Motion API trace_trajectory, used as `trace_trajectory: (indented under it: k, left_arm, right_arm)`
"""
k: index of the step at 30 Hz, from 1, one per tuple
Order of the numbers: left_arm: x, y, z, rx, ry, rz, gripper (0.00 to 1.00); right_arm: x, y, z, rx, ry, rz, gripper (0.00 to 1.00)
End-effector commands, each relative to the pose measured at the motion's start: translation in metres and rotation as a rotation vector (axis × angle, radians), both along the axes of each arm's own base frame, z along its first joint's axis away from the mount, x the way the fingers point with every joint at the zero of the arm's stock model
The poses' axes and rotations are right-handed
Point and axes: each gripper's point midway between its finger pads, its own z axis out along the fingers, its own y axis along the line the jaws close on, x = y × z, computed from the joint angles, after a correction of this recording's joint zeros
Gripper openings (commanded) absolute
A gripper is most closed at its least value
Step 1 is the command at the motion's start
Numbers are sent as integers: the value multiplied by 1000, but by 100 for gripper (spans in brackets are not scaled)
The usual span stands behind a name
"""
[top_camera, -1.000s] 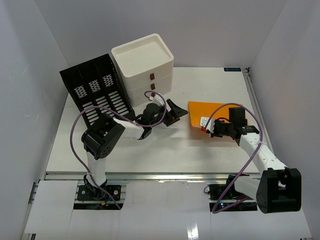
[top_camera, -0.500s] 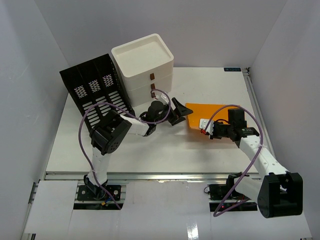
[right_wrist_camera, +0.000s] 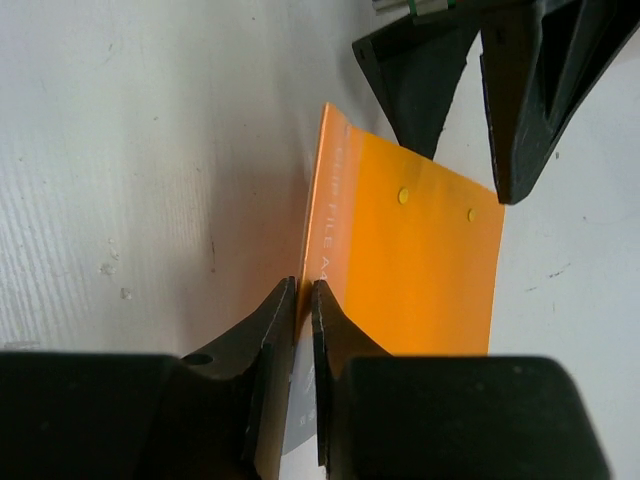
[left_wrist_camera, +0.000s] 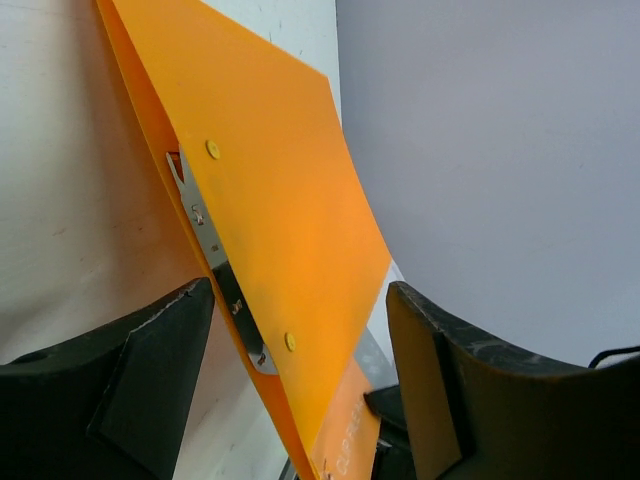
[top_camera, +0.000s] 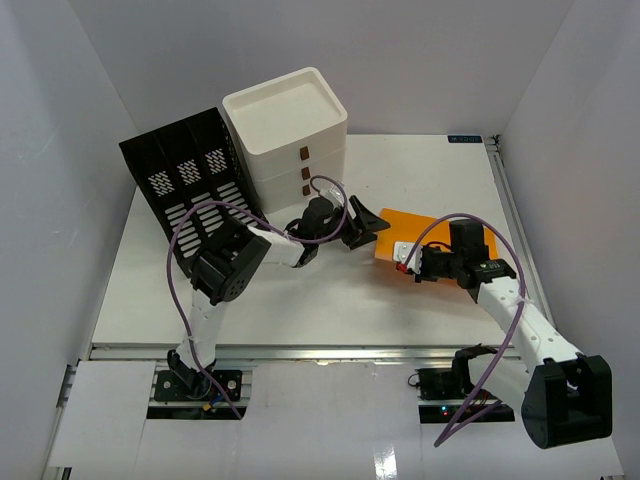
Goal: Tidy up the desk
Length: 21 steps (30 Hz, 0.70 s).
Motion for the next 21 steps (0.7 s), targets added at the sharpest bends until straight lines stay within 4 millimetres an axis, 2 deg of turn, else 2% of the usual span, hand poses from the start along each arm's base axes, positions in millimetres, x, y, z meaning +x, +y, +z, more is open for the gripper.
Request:
trace_trajectory:
  k: [1,6,12,16,21]
  left_arm:
    - [-14,-18,19,-39,-2,-94,76]
    - [-19,-16,21,-46,-1,-102,71]
    - [-29,-15,28,-57,6,-141,69]
    - [-39,-13,25,-41,45,-189,72]
    - [-50,-9,15,-6,94,-227,77]
  right_arm:
    - [-5,14,9,41,-23,32,16]
    - [-4,16,6,39,-15,27,17]
    - [6,11,3,23,-34,-25,17]
    - [15,4,5,8,-52,-80,17]
    - [17,7,9,25,-51,-80,18]
